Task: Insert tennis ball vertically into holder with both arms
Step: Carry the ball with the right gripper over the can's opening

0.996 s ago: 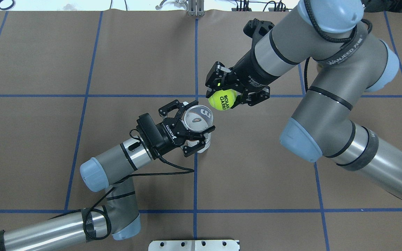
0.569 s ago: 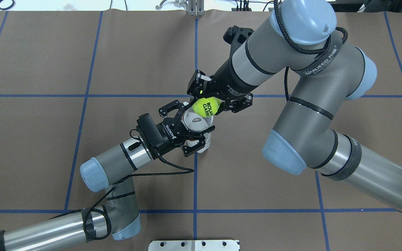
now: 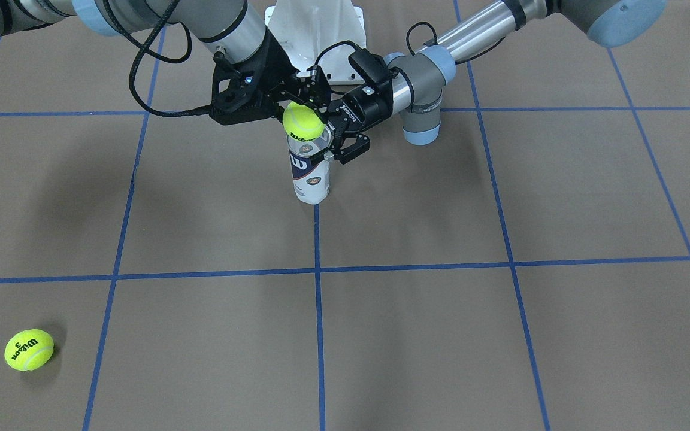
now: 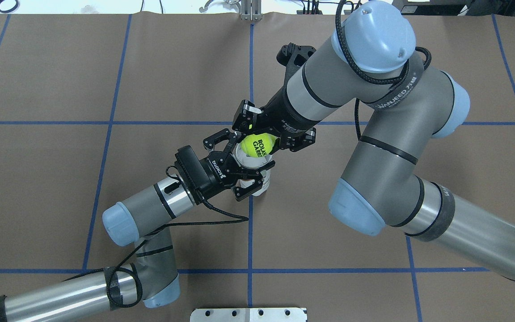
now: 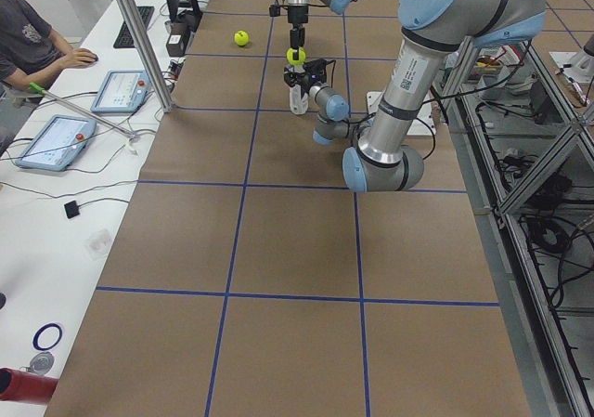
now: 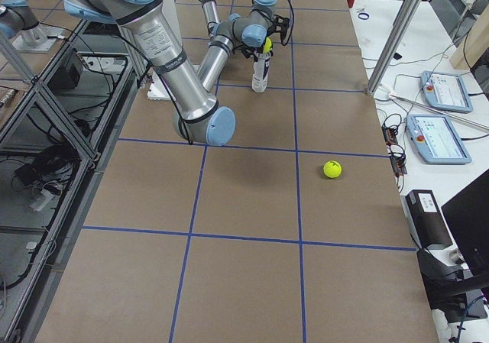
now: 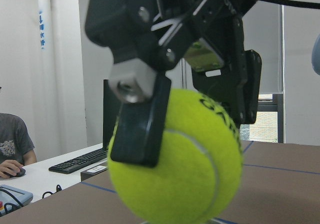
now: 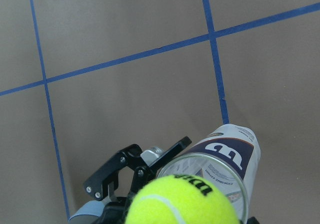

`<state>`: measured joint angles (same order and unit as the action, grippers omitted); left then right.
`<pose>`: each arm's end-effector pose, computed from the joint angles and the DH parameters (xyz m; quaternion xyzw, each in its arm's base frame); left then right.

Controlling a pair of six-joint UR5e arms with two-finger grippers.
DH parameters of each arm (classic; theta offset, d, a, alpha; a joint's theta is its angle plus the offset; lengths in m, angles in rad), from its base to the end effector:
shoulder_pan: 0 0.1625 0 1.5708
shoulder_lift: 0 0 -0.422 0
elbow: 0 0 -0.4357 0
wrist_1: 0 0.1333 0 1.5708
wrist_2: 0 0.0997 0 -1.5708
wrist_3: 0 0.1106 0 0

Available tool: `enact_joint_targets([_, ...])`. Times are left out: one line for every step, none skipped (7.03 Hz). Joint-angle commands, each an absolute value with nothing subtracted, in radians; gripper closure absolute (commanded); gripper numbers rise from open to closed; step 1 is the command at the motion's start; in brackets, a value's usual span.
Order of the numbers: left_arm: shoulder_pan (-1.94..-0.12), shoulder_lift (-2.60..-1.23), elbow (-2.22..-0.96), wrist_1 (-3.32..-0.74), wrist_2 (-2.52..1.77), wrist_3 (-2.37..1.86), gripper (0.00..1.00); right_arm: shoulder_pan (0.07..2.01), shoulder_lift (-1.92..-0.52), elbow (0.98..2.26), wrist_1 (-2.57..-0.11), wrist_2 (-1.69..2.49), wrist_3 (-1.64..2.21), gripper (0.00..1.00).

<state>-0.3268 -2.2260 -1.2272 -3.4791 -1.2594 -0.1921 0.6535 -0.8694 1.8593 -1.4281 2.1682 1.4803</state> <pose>0.6050 -0.3816 0.2205 0.7117 0.5302 0.1004 0.4497 -0.4622 -0.4434 0.0692 -0.0450 -0.5679 0.0724 0.8186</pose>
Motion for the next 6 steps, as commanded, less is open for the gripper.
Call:
enact_joint_targets([-0.327, -2.226, -1.227, -3.479, -1.259, -0.192, 0.16, 0.65, -0.868, 1.855, -1.428, 2.168, 1.48, 1.0])
enact_joint_targets([-0.327, -2.227, -1.227, -3.479, -1.259, -0.193, 0.16, 0.649, -0.868, 1.855, -1.428, 2.166, 1.48, 0.18])
enact_joint_targets([-0.327, -2.227, -1.227, -3.479, -1.259, -0.193, 0.16, 0.647, -0.868, 1.858, -1.428, 2.152, 1.48, 0.0])
enact_joint_targets([-0.325, -2.226, -1.227, -3.479, -1.247, -0.193, 0.16, 0.647, -0.868, 1.858, -1.427, 2.148, 1.48, 0.0])
enact_joint_targets([-0.325, -2.226, -1.227, -3.479, -1.241, -0.193, 0.16, 0.647, -0.87, 1.862, -1.427, 2.157, 1.48, 0.0])
enact_joint_targets([-0.325, -2.226, -1.227, -3.479, -1.241, -0.193, 0.16, 0.649, -0.873, 1.865, -1.427, 2.16, 1.479, 0.0])
